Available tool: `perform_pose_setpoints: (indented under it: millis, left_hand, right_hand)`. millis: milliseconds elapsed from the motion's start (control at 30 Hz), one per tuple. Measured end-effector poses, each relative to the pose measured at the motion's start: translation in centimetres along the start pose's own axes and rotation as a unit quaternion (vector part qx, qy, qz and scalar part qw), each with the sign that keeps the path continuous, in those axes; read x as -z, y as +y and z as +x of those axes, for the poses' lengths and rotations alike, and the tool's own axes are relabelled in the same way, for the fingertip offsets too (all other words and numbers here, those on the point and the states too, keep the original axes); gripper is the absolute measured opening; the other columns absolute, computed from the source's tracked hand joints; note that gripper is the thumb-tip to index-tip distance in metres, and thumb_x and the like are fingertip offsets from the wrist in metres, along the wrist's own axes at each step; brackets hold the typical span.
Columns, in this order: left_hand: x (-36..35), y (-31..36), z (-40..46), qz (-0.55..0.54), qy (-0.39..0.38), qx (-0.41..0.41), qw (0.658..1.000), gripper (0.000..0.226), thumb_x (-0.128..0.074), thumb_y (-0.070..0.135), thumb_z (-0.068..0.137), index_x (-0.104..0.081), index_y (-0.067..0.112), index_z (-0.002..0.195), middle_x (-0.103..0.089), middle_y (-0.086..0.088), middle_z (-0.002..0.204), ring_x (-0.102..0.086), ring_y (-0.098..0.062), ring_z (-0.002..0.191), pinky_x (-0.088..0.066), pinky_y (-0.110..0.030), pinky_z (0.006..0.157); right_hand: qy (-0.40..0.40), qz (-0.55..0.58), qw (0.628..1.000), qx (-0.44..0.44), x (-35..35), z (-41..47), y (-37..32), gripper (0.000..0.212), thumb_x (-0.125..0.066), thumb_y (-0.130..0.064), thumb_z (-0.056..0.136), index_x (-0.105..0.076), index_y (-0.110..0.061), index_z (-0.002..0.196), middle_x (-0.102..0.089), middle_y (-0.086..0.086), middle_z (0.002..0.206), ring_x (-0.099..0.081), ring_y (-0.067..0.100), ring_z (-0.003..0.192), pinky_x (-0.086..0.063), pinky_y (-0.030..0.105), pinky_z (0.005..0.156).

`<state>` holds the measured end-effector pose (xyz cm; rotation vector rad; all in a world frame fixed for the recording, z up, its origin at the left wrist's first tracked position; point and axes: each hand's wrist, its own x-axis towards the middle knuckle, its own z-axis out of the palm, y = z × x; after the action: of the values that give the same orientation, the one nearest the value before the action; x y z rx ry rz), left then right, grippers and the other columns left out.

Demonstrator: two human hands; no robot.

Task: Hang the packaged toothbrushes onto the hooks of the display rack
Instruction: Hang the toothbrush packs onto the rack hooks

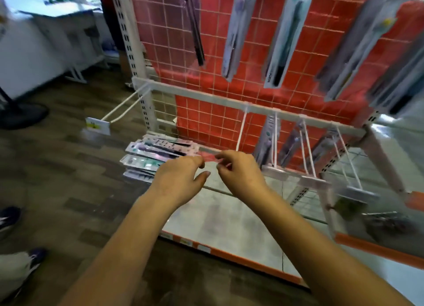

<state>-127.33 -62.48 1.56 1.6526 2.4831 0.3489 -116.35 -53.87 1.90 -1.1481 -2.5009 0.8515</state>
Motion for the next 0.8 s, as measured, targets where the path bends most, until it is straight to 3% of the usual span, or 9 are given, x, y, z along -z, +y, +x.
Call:
perform_pose_setpoints:
  millis: [300,500,667,800]
  left_hand:
    - [1.4,-11.1,4.2,-0.025,-0.024,0.070,0.997,0.030,-0.047,0.039,0.094,-0.057,0.023,0.118,-0.063,-0.001,0.115,-0.058,-0.021,0.104,-0.050,-0.036,0.086]
    - [-2.3,-16.1,6.7,-0.030,-0.073,0.133,0.988,0.029,-0.045,0.035,0.095,-0.057,0.017,0.115,-0.061,-0.006,0.114,-0.056,-0.024,0.105,-0.044,-0.031,0.078]
    - [-6.5,-19.4,8.5,-0.096,-0.106,0.212,0.967,0.025,-0.046,0.034,0.093,-0.061,0.018,0.106,-0.062,-0.006,0.111,-0.058,-0.023,0.099,-0.049,-0.032,0.078]
    - [-9.3,-20.6,9.8,-0.165,-0.096,0.300,0.935,0.023,-0.048,0.028,0.092,-0.061,0.013,0.103,-0.065,-0.009,0.105,-0.061,-0.027,0.094,-0.049,-0.033,0.076]
  right_hand:
    - [-0.089,-0.030,0.996,0.010,-7.8,9.9,-5.6,0.030,-0.052,-0.009,0.090,-0.064,-0.016,0.117,-0.064,0.008,0.116,-0.061,0.024,0.098,-0.051,0.035,0.084]
    - [-0.159,-0.066,0.985,-0.026,-12.8,15.5,-4.9,0.035,-0.052,-0.005,0.084,-0.064,-0.013,0.116,-0.065,0.010,0.114,-0.061,0.027,0.099,-0.051,0.034,0.084]
    - [-0.218,-0.079,0.972,-0.049,-16.1,19.6,-4.1,0.034,-0.057,-0.009,0.084,-0.063,-0.014,0.116,-0.064,0.011,0.114,-0.064,0.028,0.094,-0.054,0.039,0.084]
    - [-0.260,-0.121,0.958,-0.023,-18.1,22.9,-3.0,0.032,-0.055,-0.011,0.085,-0.062,-0.013,0.116,-0.061,0.009,0.120,-0.058,0.027,0.106,-0.044,0.026,0.080]
